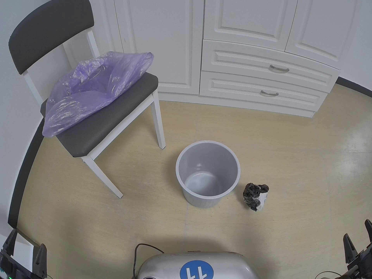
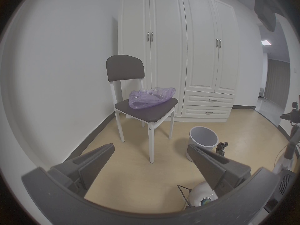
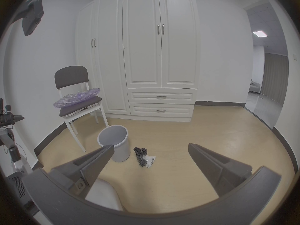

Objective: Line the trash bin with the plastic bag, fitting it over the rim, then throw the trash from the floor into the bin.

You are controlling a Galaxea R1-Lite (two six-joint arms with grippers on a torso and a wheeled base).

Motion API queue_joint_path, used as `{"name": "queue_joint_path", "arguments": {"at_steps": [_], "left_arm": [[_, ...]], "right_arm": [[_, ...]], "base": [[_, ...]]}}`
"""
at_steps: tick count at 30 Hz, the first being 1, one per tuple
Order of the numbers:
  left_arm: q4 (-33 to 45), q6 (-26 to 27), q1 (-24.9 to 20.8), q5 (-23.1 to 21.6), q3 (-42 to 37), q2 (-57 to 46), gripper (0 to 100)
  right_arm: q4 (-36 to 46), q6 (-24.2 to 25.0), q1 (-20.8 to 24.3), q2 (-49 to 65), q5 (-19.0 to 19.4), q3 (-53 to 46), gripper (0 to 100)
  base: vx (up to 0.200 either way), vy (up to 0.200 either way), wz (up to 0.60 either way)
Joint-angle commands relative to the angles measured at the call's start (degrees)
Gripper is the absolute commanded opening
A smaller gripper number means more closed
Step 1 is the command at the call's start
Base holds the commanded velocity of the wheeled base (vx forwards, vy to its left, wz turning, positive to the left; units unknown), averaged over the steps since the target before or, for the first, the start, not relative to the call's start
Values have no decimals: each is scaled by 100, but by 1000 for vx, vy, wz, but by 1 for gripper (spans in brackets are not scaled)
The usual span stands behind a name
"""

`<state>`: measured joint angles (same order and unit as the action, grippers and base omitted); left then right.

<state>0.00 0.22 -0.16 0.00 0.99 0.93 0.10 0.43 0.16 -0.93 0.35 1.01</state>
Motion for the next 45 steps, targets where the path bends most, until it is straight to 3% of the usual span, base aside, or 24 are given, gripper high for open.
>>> {"name": "queue_joint_path", "arguments": {"at_steps": [1, 13, 23, 35, 40, 45], "left_arm": [[0, -40, -2, 0, -99, -93, 100], [0, -22, -2, -9, -99, -93, 100], [0, 224, -2, -123, -99, -93, 100], [-44, 224, -2, -132, -99, -93, 100], [-26, -444, -2, 246, -99, -93, 100], [-26, -435, 7, 255, -99, -93, 100]], "right_arm": [[-1, 1, 2, 93, 0, -101, 100], [17, -87, -16, 93, -27, -101, 100], [17, -465, -7, 93, 70, -101, 100], [-19, -324, -16, 93, 53, -101, 100], [-27, 19, 2, 93, -97, -101, 100], [-19, 19, -7, 93, -97, -101, 100]], "base": [[0, 0, 0], [0, 0, 0], [0, 0, 0], [0, 0, 0], [0, 0, 0], [0, 0, 0]]}}
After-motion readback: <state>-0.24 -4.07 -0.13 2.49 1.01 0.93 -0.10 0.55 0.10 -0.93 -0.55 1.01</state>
